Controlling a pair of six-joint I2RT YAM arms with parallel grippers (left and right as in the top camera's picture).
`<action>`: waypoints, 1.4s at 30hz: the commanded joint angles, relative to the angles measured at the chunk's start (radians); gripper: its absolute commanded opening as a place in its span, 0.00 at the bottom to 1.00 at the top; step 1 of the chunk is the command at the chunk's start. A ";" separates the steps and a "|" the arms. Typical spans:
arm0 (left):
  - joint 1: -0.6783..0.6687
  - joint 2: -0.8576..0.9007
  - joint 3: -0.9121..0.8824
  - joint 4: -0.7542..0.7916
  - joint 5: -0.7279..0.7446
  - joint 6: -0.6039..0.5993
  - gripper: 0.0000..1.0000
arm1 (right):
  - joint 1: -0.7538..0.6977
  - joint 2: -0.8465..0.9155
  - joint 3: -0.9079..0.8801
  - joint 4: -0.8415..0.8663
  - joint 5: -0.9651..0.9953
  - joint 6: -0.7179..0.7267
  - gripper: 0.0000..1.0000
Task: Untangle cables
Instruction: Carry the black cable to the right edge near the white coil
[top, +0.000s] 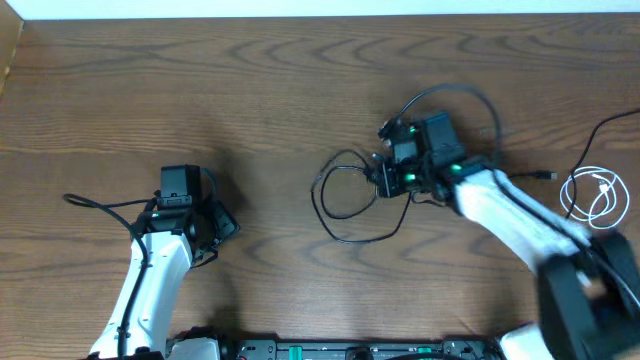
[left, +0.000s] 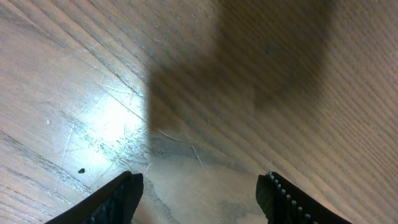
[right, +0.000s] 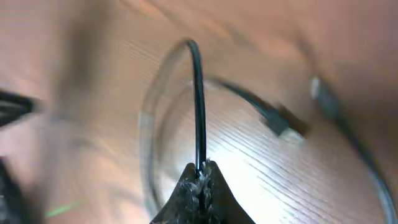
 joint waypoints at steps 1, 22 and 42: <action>0.005 0.007 -0.010 -0.001 -0.017 0.005 0.65 | -0.004 -0.196 0.005 -0.003 -0.051 -0.104 0.01; 0.005 0.007 -0.010 -0.002 -0.017 0.005 0.65 | -0.023 -0.842 0.005 -0.045 1.338 -0.264 0.01; 0.005 0.007 -0.010 -0.002 -0.017 0.005 0.65 | -0.277 -0.570 0.004 0.006 1.337 -0.213 0.01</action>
